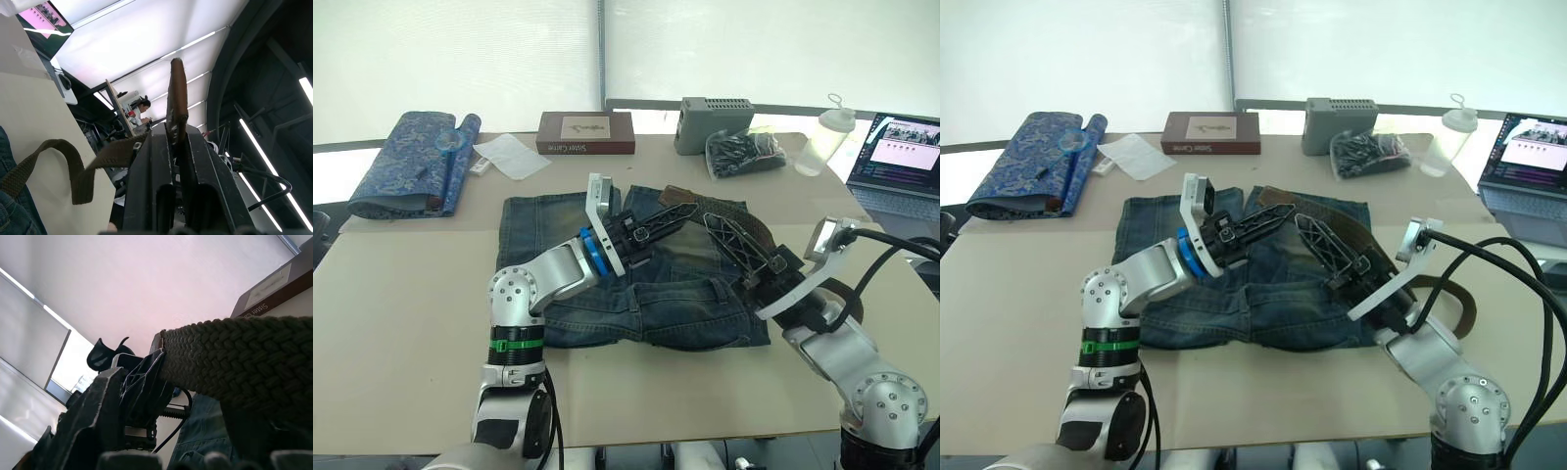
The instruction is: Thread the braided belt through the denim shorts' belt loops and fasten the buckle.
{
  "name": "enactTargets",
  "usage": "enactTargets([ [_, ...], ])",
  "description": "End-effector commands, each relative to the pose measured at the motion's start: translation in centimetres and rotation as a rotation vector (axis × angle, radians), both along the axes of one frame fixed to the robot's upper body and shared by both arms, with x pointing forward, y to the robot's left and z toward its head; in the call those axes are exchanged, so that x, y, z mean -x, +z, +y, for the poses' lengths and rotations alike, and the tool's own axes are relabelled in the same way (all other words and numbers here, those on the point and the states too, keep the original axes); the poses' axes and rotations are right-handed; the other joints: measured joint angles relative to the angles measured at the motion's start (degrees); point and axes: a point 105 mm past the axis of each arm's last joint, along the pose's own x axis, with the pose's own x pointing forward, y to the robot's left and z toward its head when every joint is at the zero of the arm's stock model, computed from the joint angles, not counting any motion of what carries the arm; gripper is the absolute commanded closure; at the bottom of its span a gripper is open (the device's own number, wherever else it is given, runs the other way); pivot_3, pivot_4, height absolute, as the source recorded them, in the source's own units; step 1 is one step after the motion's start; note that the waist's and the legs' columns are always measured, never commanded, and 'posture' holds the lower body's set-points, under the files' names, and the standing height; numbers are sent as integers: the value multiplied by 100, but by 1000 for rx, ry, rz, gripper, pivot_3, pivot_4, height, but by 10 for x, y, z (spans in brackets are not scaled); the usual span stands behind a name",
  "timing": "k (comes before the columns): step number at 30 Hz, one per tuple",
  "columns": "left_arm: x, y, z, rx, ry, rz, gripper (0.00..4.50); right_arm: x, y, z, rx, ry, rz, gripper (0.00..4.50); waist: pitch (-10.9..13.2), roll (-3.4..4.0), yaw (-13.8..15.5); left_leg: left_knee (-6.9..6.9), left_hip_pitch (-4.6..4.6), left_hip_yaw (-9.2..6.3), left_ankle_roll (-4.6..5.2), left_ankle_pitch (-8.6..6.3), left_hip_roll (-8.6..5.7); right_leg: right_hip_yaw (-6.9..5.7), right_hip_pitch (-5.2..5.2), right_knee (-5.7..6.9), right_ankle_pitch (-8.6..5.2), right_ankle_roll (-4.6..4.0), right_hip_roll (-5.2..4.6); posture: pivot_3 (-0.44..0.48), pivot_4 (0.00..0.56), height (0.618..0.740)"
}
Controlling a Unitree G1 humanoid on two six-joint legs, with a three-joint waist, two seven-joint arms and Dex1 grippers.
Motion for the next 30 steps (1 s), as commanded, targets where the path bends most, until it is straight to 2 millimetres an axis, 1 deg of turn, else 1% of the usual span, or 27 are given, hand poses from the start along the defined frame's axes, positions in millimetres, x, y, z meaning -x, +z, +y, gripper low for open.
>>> enactTargets([
  [1,8,9,-3,9,-24,-43,4500,0,13,-1,-18,-14,-52,2043,0,0,0,0,0,0,0,0,0,0,0,0,0,0,0,0,150,740],
  [10,9,9,-3,7,-18,-39,4500,-2,17,-6,-45,-38,-55,2043,0,0,1,-1,-1,0,0,0,0,-1,0,-3,0,-1,0,0,150,740],
  [17,8,9,-1,10,-14,-34,4500,-1,14,-18,-28,-73,-49,2043,0,0,3,-2,-1,0,0,0,0,-1,0,-3,-1,-1,-1,0,150,740],
  [23,8,9,-1,12,-17,-32,4500,-1,16,-21,-26,-78,-54,2043,0,0,-3,-3,-1,0,0,0,1,-1,0,-4,-1,-1,0,0,150,740],
  [26,8,9,-2,12,-19,-31,4500,-1,15,-17,-12,-64,-50,2817,0,0,-1,-3,-1,0,0,0,1,-1,0,-4,-1,-2,0,0,150,740],
  [30,8,8,-3,10,-20,-31,4500,-1,14,-15,-4,-58,-51,4224,0,0,0,-3,-2,0,0,0,1,-1,0,-6,-1,-1,-1,0,150,740],
])
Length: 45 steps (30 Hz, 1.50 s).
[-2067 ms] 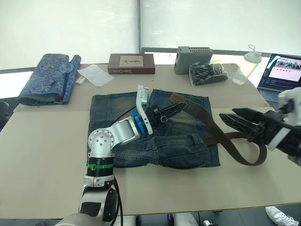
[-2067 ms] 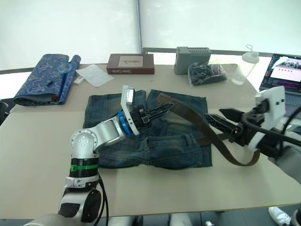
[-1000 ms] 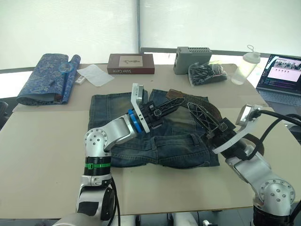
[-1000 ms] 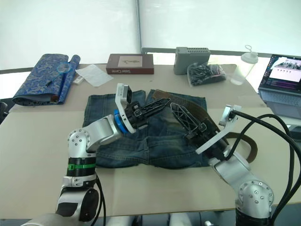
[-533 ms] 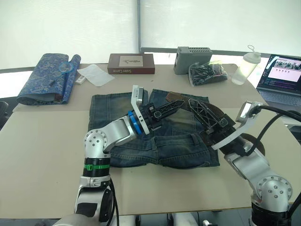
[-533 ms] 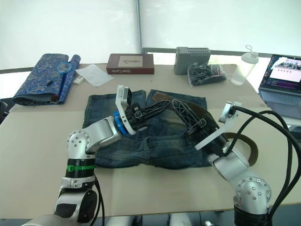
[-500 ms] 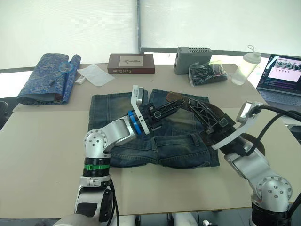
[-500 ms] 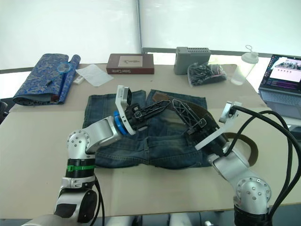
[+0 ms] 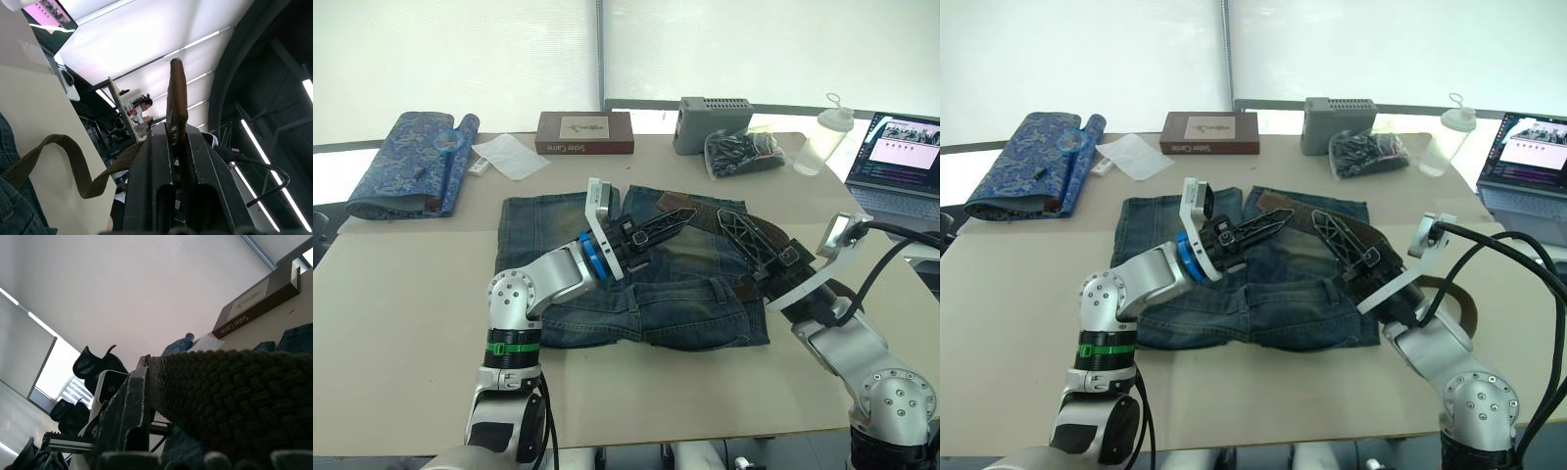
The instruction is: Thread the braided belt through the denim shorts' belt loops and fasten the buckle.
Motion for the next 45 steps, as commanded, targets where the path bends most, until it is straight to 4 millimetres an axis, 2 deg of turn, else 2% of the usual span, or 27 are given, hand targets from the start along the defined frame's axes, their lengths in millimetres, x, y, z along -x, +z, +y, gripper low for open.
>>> enactTargets([
  [1,8,9,-2,18,-24,-44,4500,5,15,-2,-14,5,-66,4491,0,0,0,0,0,0,0,0,0,0,0,0,0,0,0,0,150,740],
  [7,7,-1,-1,-48,7,-85,4500,-2,19,-8,55,-32,-82,4491,0,0,-7,-4,0,1,0,0,-1,0,0,-4,0,0,0,0,150,740],
  [11,9,-13,2,-187,38,-219,2945,-5,25,-12,130,-49,-104,4500,0,2,-10,-10,3,5,0,0,0,3,0,-4,-7,-12,2,0,150,740],
  [13,15,-20,6,-289,36,-355,2007,-5,28,-17,187,-53,-109,4500,1,3,-4,-12,-1,7,0,0,0,3,-6,-4,-14,-24,3,0,150,740],
  [16,37,-36,18,-428,-46,-604,613,-7,23,-29,359,-64,-75,4500,2,6,-2,-21,-4,13,0,0,1,4,-12,-11,-23,-41,2,0,150,740],
  [17,43,-43,23,-466,-75,-669,227,-7,21,-34,425,-65,-57,4500,3,9,-7,-25,-5,16,1,-1,2,6,-13,-18,-25,-43,0,0,150,740],
  [18,46,-47,27,-489,-87,-717,45,-7,19,-38,482,-63,-42,4500,2,11,-5,-28,-6,24,4,-3,4,8,-15,-28,-25,-45,-1,0,150,740],
  [22,56,-57,38,-570,-126,-910,45,-9,6,-56,689,-49,56,4500,3,12,21,-35,-22,28,7,-5,20,2,-17,-69,-13,-50,-5,0,150,740],
  [29,60,-54,40,-596,-90,-1057,45,-23,-19,-85,879,-66,214,4500,3,12,71,-18,-56,32,26,-16,24,3,-38,-77,-1,-35,-29,0,150,740],
  [35,66,-53,43,-631,-70,-1076,45,-32,-27,-95,964,-69,261,4500,3,12,47,-17,-77,41,28,-16,27,8,-64,-72,23,6,-15,0,150,740],
  [45,67,-53,44,-651,-35,-1045,45,-33,-38,-100,1009,-15,317,4500,3,13,33,-4,-81,45,28,-16,22,11,-64,-71,31,20,-5,0,150,740],
])
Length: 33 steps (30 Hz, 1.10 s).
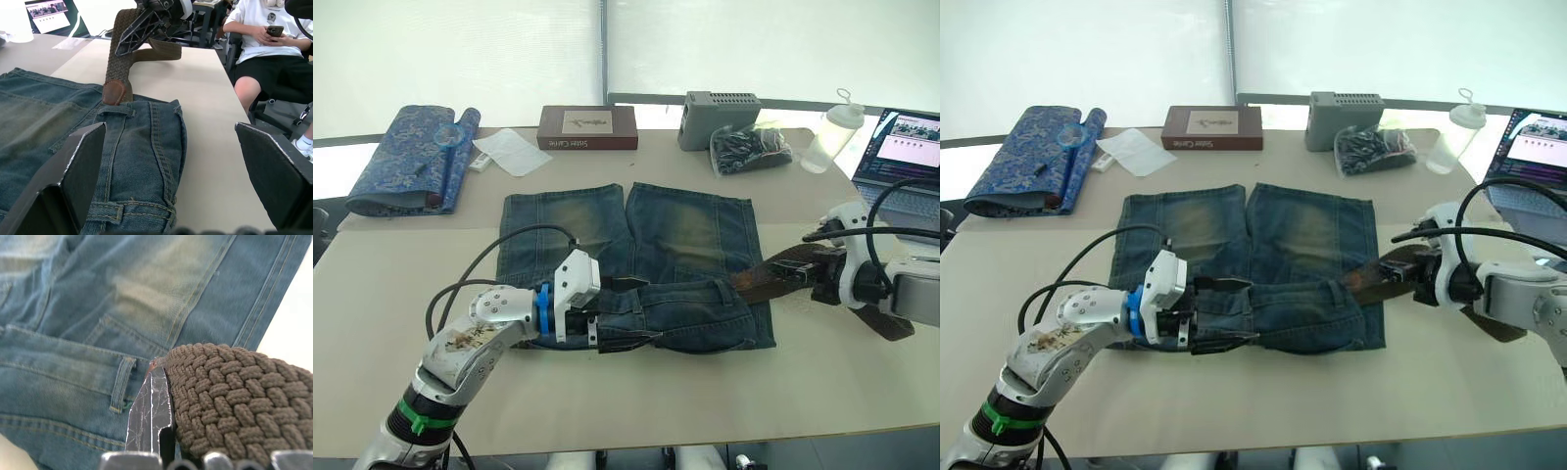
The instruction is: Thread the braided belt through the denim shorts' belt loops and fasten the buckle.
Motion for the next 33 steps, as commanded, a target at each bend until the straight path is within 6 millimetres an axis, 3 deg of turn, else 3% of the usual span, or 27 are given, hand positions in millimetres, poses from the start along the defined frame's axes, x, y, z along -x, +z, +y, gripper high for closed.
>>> enactTargets([
  [1,4,11,-2,17,-3,-42,45,1,11,1,-14,29,-10,4500,0,0,-3,0,1,0,0,0,0,0,0,0,0,0,2,0,150,740],
  [33,4,7,-2,10,16,-34,45,7,22,5,-90,82,20,4500,-2,2,-30,14,9,4,0,1,-1,8,7,15,4,0,11,0,150,740],
])
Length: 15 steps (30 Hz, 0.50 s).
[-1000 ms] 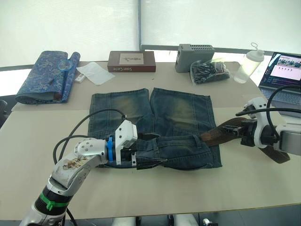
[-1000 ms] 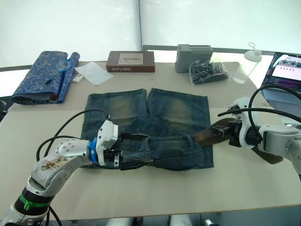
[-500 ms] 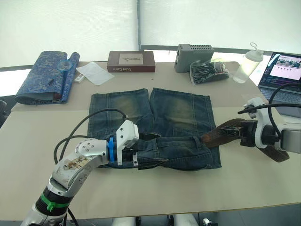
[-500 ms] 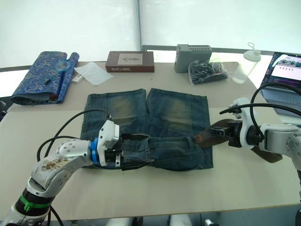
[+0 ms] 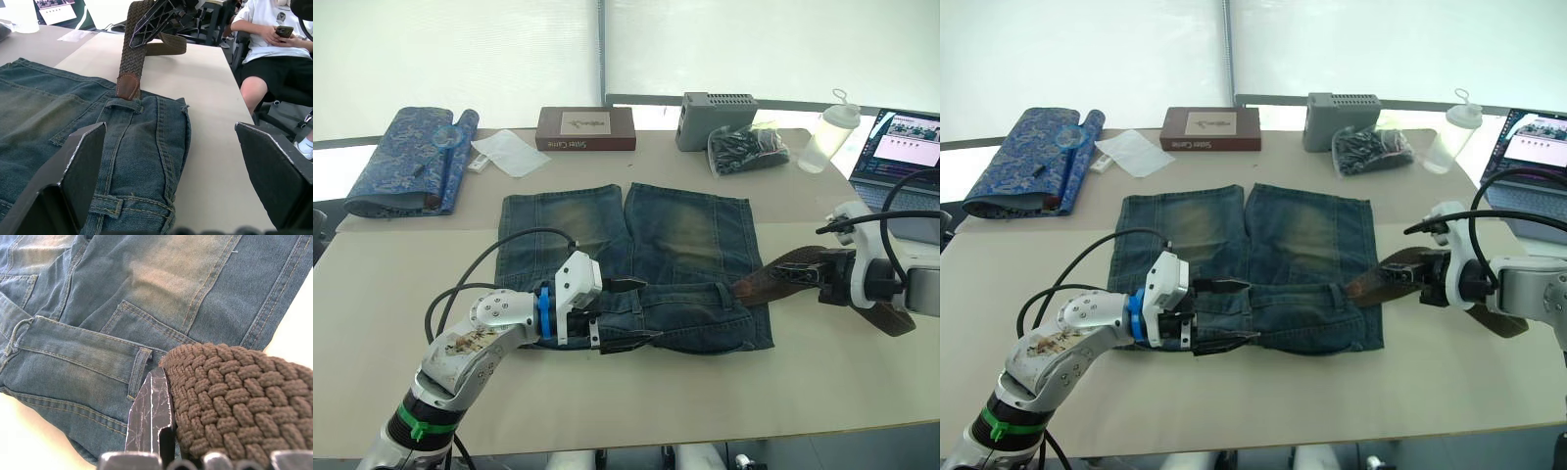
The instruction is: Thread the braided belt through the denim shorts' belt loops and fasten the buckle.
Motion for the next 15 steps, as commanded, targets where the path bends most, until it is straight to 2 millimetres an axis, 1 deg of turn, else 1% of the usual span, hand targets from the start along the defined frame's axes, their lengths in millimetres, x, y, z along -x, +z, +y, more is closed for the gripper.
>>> enactTargets([
  [1,4,8,-1,12,-11,-48,45,1,16,3,-12,20,-59,4500,0,1,-1,1,1,1,0,0,0,1,0,1,0,0,0,0,150,740],
  [8,5,7,-1,13,-11,-49,45,1,17,4,-25,23,-56,4500,-1,1,-3,4,7,3,0,0,0,5,3,8,1,0,1,0,150,740],
  [12,5,7,-1,11,-11,-52,45,1,9,4,-4,20,-32,4500,-1,1,-3,8,10,5,0,0,0,6,3,16,1,0,0,0,150,740],
  [15,5,7,-1,11,-11,-54,45,1,-2,3,29,17,-3,4500,-1,1,-3,12,12,7,0,0,0,9,3,23,1,0,1,0,150,740],
])
